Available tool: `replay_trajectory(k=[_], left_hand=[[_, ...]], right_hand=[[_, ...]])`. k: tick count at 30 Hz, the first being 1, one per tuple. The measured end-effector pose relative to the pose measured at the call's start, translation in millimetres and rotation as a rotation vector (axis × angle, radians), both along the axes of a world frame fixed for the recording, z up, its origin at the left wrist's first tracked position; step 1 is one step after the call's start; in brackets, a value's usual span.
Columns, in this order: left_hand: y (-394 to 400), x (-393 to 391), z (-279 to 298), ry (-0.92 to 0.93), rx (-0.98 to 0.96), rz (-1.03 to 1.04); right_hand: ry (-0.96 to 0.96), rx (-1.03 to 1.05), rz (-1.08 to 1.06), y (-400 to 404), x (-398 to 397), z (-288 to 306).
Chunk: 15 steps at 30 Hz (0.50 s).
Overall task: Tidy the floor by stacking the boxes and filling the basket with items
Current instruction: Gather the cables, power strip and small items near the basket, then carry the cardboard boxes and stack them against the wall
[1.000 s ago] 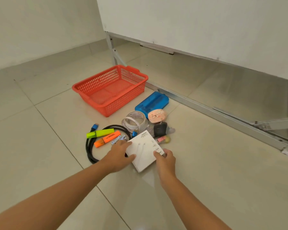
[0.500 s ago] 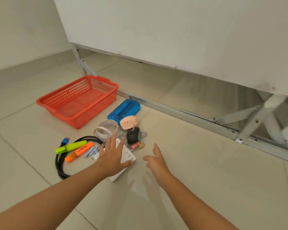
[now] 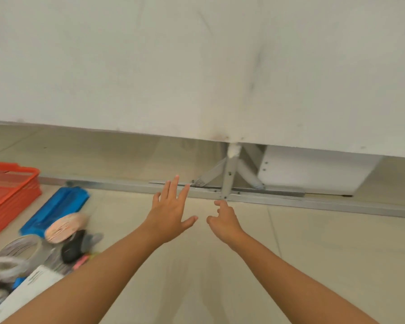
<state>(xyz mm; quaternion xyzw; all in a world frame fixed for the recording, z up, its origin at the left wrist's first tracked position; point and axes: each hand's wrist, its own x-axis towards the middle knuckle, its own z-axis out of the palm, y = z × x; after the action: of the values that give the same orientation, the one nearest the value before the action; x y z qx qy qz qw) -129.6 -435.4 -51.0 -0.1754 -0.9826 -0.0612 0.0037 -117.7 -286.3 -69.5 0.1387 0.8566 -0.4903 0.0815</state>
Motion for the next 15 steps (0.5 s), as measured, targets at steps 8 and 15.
replay_trajectory(k=[8,15], left_hand=[[159,10,60,0.113,0.12,-0.288],[325,55,131,0.21,0.138,-0.574]], right_hand=[[0.172,0.163,-0.037,165,36,106],[0.253,0.212,-0.259,314,126,157]])
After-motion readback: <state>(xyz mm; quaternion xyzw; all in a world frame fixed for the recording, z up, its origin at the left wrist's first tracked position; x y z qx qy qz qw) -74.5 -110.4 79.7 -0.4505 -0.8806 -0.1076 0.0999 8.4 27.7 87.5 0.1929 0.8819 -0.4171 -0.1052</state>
